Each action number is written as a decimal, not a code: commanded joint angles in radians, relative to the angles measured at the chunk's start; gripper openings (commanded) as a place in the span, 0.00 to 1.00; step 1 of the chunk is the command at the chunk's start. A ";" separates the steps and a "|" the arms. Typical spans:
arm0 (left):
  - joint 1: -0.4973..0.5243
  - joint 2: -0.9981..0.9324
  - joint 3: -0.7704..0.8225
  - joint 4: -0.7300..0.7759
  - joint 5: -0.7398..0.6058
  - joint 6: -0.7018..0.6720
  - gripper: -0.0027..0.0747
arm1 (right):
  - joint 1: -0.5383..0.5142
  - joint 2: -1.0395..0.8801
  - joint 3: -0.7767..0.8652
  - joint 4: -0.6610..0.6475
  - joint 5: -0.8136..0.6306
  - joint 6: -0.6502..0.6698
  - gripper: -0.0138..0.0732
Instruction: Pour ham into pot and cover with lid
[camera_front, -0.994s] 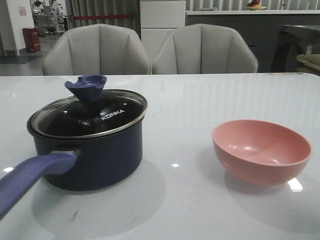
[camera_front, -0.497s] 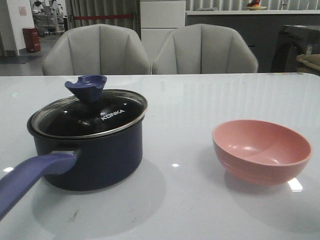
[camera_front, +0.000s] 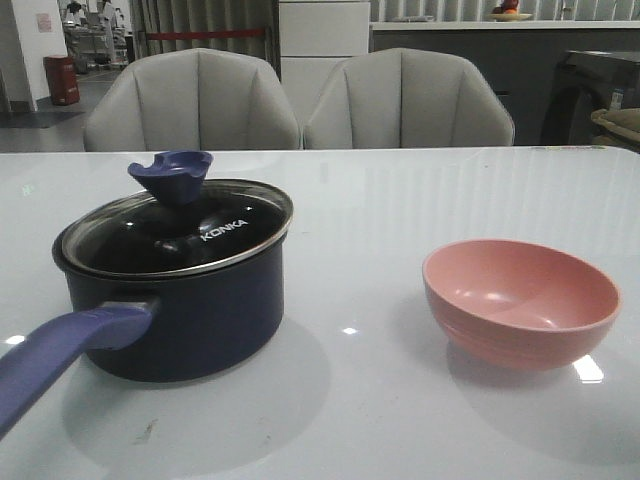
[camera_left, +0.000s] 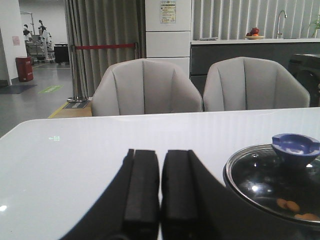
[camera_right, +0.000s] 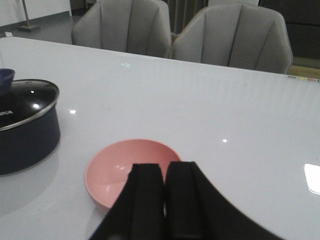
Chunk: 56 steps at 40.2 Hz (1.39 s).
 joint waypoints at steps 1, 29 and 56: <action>0.001 -0.019 0.031 -0.009 -0.084 -0.009 0.19 | -0.040 -0.012 0.012 -0.070 -0.109 0.089 0.34; 0.001 -0.019 0.031 -0.009 -0.084 -0.009 0.19 | -0.086 -0.168 0.193 -0.204 -0.249 0.215 0.34; 0.001 -0.019 0.031 -0.009 -0.084 -0.009 0.19 | -0.086 -0.168 0.193 -0.204 -0.249 0.215 0.34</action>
